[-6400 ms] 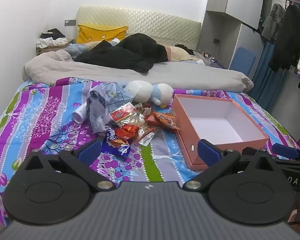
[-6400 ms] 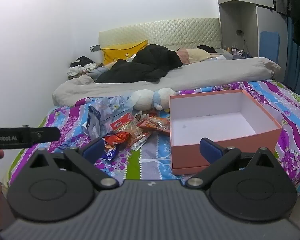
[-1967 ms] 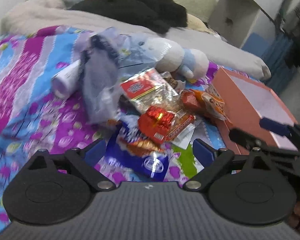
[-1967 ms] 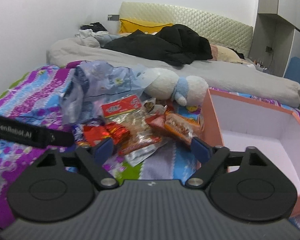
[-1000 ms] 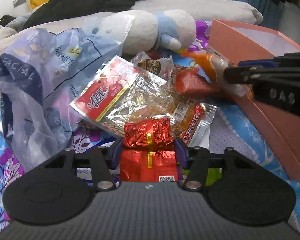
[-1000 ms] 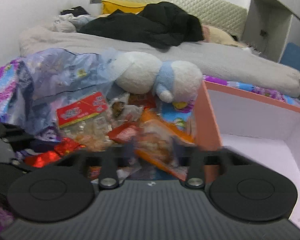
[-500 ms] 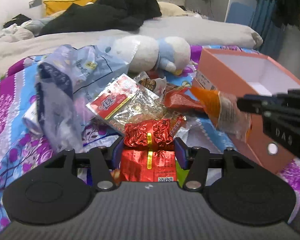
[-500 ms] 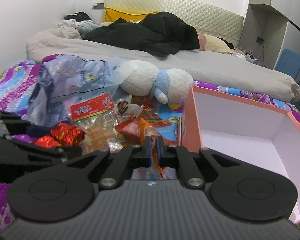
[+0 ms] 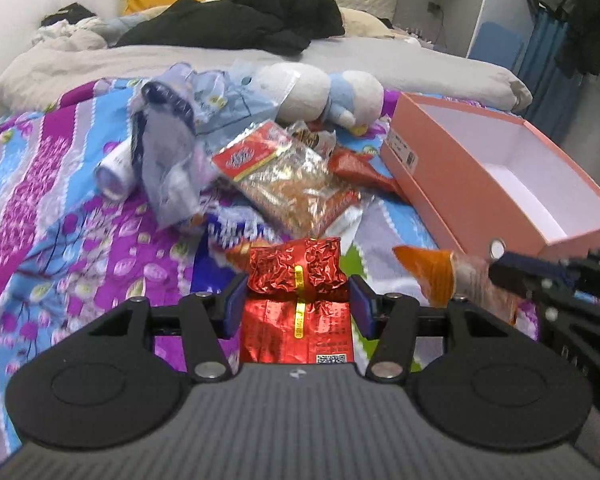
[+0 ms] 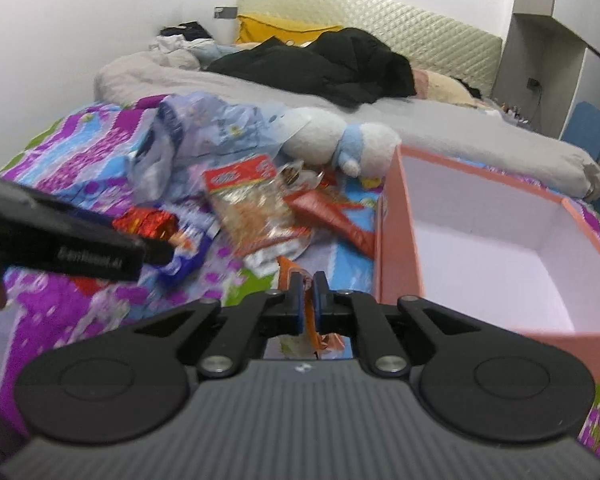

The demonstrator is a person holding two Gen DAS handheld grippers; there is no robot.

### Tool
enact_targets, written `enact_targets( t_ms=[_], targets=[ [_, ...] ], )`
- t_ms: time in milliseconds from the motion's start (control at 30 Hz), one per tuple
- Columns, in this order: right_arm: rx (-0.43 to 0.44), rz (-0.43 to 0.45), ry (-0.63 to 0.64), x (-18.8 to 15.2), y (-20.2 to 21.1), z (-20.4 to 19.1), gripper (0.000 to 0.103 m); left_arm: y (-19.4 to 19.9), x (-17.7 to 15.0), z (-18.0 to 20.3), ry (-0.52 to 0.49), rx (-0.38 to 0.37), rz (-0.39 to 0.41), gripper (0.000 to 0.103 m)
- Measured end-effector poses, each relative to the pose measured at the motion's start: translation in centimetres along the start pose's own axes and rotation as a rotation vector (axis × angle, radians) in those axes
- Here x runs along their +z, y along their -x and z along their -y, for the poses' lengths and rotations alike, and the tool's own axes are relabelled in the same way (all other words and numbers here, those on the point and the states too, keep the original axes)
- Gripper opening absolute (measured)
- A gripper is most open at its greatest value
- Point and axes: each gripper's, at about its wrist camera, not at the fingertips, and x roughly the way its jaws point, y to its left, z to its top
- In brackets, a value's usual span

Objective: Organize snacks
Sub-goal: 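Lift the red foil candy with the left gripper while the right gripper lifts the orange noodle bag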

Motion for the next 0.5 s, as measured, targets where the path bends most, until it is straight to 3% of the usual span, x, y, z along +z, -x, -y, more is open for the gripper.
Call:
enact_targets(
  t_ms=[500],
  targets=[
    [0.09, -0.055, 0.009, -5.0, 2.7, -1.6, 0.011, 1.7, -4.2, -0.6, 0.062, 0.005, -0.047, 0.059]
  ],
)
